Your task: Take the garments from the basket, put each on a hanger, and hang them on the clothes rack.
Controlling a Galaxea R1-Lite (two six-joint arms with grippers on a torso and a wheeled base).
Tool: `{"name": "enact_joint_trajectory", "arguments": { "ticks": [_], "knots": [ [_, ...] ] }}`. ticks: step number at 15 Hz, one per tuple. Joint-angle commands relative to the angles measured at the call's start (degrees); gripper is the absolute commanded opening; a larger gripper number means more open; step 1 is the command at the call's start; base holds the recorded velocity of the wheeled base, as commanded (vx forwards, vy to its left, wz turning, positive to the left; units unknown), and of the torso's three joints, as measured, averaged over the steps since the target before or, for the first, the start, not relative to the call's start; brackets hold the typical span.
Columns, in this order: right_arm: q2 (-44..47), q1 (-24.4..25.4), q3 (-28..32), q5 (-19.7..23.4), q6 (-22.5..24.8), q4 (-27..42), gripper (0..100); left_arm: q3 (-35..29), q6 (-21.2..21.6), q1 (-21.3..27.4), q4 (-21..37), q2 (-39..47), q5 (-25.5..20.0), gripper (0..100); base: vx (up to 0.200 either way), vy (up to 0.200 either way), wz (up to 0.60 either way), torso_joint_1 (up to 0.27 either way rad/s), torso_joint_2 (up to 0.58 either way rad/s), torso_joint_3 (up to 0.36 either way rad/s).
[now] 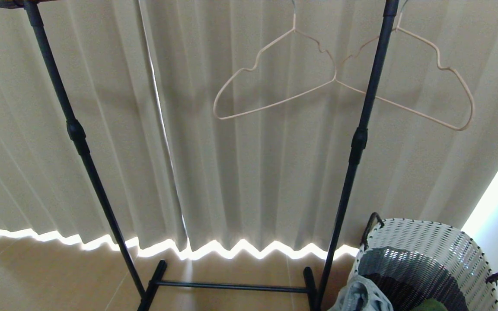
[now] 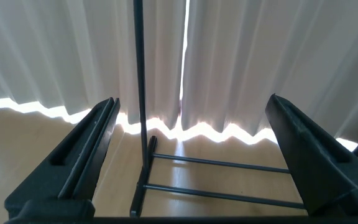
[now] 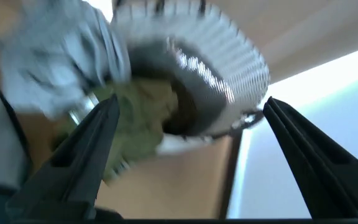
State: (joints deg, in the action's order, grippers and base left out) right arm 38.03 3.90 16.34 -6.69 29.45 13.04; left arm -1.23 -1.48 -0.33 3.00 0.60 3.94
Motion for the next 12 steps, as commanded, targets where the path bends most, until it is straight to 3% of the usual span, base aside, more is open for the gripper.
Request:
{"name": "enact_joint_trajectory", "arguments": {
  "ticks": [1,5,8,12],
  "knots": [
    [20.32,-0.30,-0.16,-2.10,3.86,-4.25,100,0.00,-0.02,-0.02,-0.01,0.02,0.02,100,0.000,0.000,0.00,0.000,0.00,0.000],
    [36.76,-0.30,-2.36,-2.10,6.32,-9.62,100,0.00,-0.02,-0.02,-0.01,0.02,0.02,100,0.000,0.000,0.00,0.000,0.00,0.000],
    [41.77,-0.39,-5.00,-2.10,11.42,-14.45,100,0.00,-0.02,-0.02,-0.01,0.02,0.02,100,0.000,0.000,0.00,0.000,0.00,0.000],
    [52.58,-1.26,-5.88,-2.10,11.94,-23.15,100,0.00,-0.02,-0.02,-0.01,0.02,0.02,100,0.000,0.000,0.00,0.000,0.00,0.000]
  ]
}}
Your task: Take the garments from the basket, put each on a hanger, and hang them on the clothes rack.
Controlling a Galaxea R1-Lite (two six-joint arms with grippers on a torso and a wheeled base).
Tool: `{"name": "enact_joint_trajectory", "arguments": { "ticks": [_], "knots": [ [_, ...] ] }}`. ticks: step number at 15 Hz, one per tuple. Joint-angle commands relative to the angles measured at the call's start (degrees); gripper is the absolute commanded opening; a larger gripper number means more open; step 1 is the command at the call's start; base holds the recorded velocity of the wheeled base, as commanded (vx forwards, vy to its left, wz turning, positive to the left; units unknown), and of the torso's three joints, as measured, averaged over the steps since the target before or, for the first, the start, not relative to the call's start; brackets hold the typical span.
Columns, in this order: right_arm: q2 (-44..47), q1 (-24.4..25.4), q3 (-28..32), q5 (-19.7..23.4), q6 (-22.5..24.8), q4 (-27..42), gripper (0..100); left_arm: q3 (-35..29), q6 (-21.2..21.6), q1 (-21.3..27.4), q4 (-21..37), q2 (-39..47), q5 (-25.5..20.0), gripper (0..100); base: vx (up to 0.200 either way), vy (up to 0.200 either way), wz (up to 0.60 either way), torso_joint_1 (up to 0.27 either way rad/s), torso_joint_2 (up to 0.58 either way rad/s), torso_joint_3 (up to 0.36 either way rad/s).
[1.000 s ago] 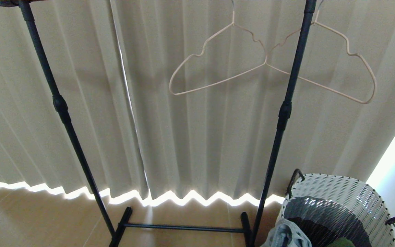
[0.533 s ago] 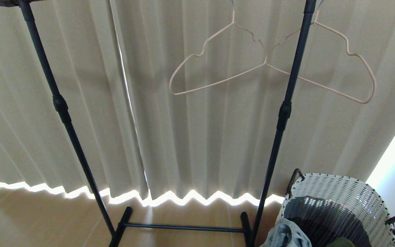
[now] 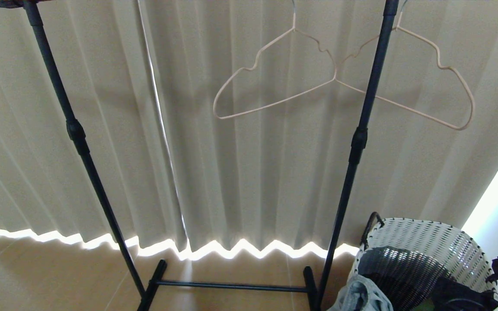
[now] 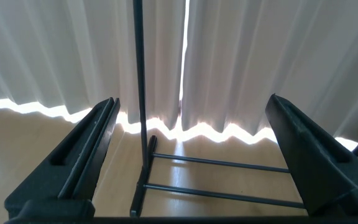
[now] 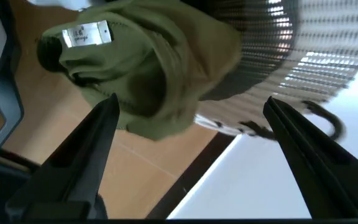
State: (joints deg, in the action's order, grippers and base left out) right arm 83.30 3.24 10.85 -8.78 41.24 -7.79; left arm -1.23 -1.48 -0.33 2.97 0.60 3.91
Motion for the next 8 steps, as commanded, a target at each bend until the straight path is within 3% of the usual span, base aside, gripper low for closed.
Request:
{"name": "enact_joint_trajectory", "arguments": {
  "ticks": [1,3,6,7,8],
  "knots": [
    [9.07,-0.78,-0.21,-0.01,0.16,-3.90,100,0.00,-0.02,-0.02,0.01,0.02,0.04,100,0.000,0.000,0.00,0.000,0.00,0.000],
    [12.41,-2.72,-0.04,-0.19,0.16,-7.94,100,0.00,-0.02,-0.02,0.01,0.02,0.04,100,0.000,0.000,0.00,0.000,0.00,0.000],
    [13.38,-6.23,-0.30,-0.80,4.11,-10.76,100,0.00,-0.02,-0.02,0.01,0.02,0.04,100,0.000,0.000,0.00,0.000,0.00,0.000],
    [13.65,-7.11,-0.21,-0.71,5.34,-12.07,0,0.00,-0.02,-0.02,0.01,0.02,0.13,100,0.000,0.000,0.00,0.000,0.00,0.000],
    [13.82,-7.37,-0.21,-0.71,5.60,-13.13,0,0.00,-0.02,-0.02,0.01,0.02,0.13,100,0.000,0.000,0.00,0.000,0.00,0.000]
  ]
}}
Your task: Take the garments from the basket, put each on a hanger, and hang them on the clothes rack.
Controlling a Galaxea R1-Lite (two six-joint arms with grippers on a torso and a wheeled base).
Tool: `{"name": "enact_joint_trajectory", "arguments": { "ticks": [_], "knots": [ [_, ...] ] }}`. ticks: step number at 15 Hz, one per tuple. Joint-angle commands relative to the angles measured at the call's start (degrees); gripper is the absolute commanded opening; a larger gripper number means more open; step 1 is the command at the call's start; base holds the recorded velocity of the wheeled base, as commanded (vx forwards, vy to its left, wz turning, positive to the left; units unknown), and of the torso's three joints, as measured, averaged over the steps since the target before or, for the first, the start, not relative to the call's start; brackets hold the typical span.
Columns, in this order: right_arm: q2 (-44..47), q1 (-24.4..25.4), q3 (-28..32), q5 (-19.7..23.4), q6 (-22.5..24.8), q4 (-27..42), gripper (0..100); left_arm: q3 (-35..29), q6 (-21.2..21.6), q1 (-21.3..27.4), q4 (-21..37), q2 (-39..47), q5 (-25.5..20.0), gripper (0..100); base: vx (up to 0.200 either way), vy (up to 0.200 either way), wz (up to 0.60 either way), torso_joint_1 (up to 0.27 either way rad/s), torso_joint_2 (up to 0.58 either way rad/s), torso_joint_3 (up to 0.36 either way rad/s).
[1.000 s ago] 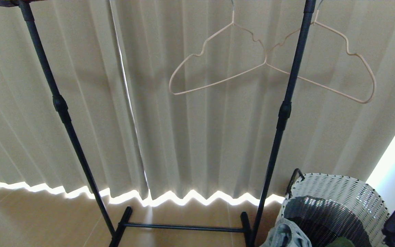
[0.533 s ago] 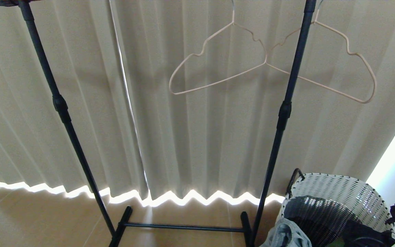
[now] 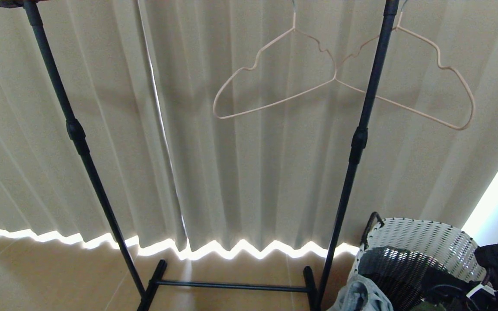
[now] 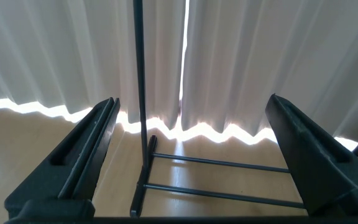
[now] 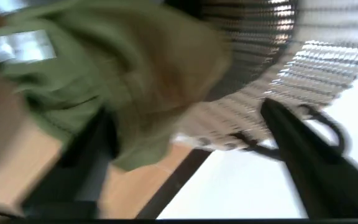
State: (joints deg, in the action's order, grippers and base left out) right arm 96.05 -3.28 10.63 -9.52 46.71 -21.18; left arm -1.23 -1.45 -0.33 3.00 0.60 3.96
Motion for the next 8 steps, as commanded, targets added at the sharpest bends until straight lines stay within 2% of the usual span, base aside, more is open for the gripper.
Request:
{"name": "enact_joint_trajectory", "arguments": {
  "ticks": [1,5,8],
  "knots": [
    [1.42,-0.94,-0.17,0.03,0.22,-1.94,0,0.00,-0.04,-0.02,-0.01,0.02,-0.01,100,0.000,0.000,0.00,0.000,0.00,0.000],
    [1.42,-0.94,-2.63,0.29,0.22,-6.60,0,0.00,-0.04,-0.02,-0.01,0.02,-0.01,100,0.000,0.000,0.00,0.000,0.00,0.000],
    [-3.68,-0.94,-10.01,1.17,-0.31,-17.94,0,0.00,-0.04,-0.02,-0.01,0.02,-0.01,100,0.000,0.000,0.00,0.000,0.00,0.000]
  ]
}}
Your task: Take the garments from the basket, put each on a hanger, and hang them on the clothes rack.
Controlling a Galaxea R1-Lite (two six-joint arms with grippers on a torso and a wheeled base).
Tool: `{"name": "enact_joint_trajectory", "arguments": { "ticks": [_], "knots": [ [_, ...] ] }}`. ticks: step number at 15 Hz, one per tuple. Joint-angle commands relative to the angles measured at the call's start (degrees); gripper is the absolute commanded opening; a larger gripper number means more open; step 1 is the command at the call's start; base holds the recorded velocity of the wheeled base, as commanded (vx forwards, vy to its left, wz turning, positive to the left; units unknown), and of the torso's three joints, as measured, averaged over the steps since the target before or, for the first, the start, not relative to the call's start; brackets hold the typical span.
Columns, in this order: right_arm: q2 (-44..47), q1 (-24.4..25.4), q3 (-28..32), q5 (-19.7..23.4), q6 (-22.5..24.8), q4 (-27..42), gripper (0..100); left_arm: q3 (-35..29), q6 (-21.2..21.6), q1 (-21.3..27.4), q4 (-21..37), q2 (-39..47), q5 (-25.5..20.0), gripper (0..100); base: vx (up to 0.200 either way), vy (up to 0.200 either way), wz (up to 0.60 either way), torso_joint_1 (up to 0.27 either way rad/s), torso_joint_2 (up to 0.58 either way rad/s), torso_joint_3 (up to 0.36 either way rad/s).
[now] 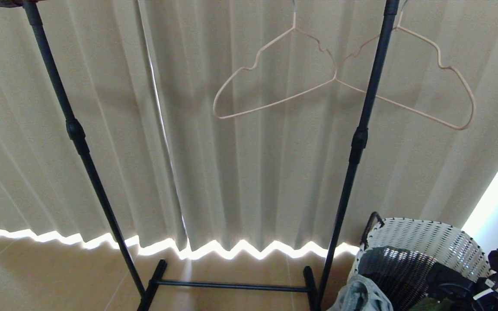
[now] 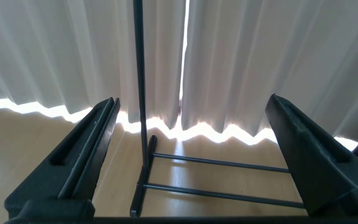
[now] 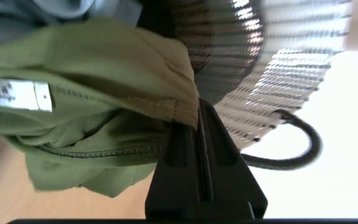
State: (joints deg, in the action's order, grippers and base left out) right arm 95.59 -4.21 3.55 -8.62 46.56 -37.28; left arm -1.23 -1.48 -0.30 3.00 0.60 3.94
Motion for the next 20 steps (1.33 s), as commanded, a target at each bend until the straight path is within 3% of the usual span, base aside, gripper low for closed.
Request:
{"name": "enact_joint_trajectory", "arguments": {
  "ticks": [1,5,8,12,13,17,20],
  "knots": [
    [-9.45,-0.10,-3.55,1.76,-0.59,-1.13,0,0.00,-0.02,-0.05,-0.01,0.02,0.02,100,0.000,0.000,0.00,0.000,0.00,0.000],
    [-26.50,-0.10,-1.35,2.91,-3.75,0.28,0,0.00,-0.02,-0.05,-0.01,0.02,0.02,100,0.000,0.000,0.00,0.000,0.00,0.000],
    [-33.27,0.34,-0.21,2.91,-8.15,0.54,0,0.00,-0.02,-0.05,-0.01,0.02,0.02,100,0.000,0.000,0.00,0.000,0.00,0.000],
    [-40.92,0.34,4.27,3.52,-13.51,5.90,0,0.00,-0.02,-0.05,-0.01,0.02,0.02,100,0.000,0.000,0.00,0.000,0.00,0.000],
    [-45.75,0.43,5.59,5.10,-15.53,11.44,0,0.00,-0.02,-0.05,-0.01,0.02,0.02,100,0.000,0.000,0.00,0.000,0.00,0.000],
    [-57.97,0.69,6.03,10.55,-19.31,22.95,0,0.00,-0.02,-0.05,-0.01,0.02,0.02,100,0.000,0.000,0.00,0.000,0.00,0.000],
    [-65.18,0.69,6.82,11.61,-21.86,29.46,0,0.00,-0.02,-0.05,-0.01,0.02,0.02,100,0.000,0.000,0.00,0.000,0.00,0.000]
  ]
}}
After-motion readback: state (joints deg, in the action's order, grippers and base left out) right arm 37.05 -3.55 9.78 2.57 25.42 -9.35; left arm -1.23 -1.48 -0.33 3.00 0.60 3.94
